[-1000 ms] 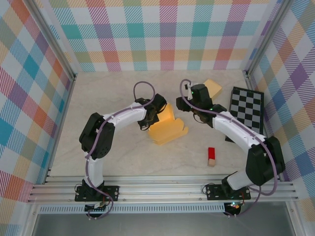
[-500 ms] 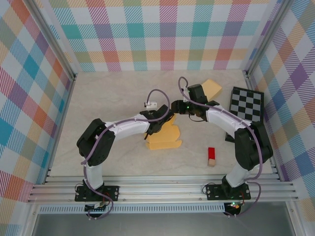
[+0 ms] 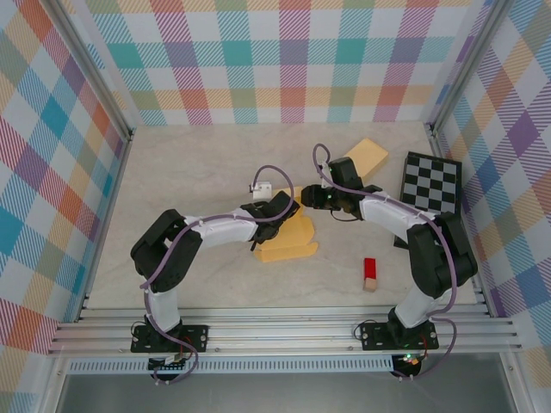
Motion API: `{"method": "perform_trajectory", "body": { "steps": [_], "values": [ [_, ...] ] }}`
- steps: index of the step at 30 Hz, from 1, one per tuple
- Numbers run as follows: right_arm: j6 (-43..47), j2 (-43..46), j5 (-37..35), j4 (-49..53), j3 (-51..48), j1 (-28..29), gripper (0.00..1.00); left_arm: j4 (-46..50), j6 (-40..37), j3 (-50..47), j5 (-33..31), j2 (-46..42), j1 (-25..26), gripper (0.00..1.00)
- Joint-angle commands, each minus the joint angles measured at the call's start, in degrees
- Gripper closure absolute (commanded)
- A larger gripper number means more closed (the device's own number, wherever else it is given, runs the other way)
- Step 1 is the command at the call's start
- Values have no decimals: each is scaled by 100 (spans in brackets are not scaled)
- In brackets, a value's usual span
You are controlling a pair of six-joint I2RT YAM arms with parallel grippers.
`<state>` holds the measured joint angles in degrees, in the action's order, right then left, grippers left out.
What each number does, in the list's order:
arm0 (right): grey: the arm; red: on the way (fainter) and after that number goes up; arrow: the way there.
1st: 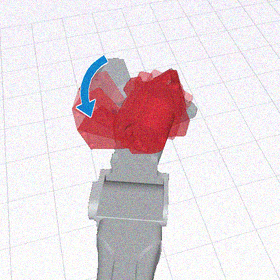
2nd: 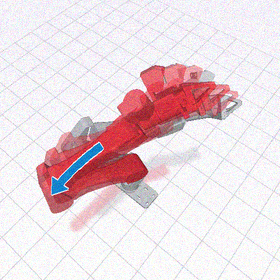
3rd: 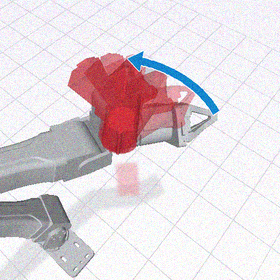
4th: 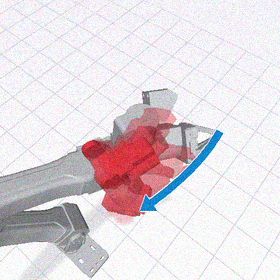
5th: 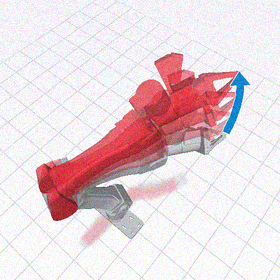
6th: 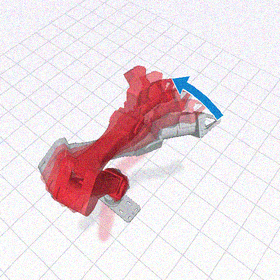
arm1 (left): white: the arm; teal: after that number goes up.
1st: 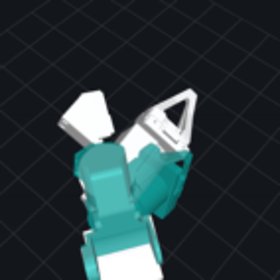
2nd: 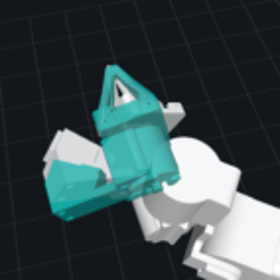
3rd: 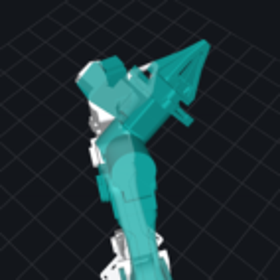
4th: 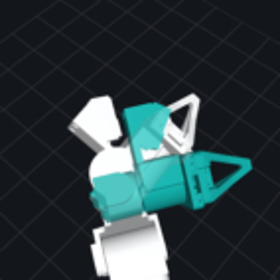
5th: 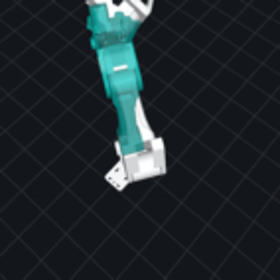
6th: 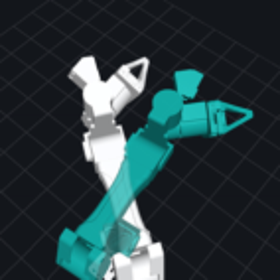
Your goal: Fold the paper box
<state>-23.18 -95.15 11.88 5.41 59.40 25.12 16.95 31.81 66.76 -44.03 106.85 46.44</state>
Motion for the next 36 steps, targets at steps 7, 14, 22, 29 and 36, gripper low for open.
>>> {"method": "perform_trajectory", "body": {
  "steps": [7, 14, 22, 29, 36],
  "values": [
    [-102, 521, 33, 187, 187, -15, 57, -262, -285, -306, 57, -38, 25, 100],
    [-38, 105, -31, 355, 582, -64, 60, -332, -332, -339, 63, -9, 31, 100],
    [-34, -404, 132, 232, 598, -122, 72, -359, -396, -368, 83, -17, 28, 100],
    [-207, -391, 230, -20, 163, -137, 82, -330, -438, -301, 200, 31, 31, 95],
    [-379, -111, -116, -273, -294, -131, 84, -153, -180, -114, 882, -194, -106, 65]
  ]
}}
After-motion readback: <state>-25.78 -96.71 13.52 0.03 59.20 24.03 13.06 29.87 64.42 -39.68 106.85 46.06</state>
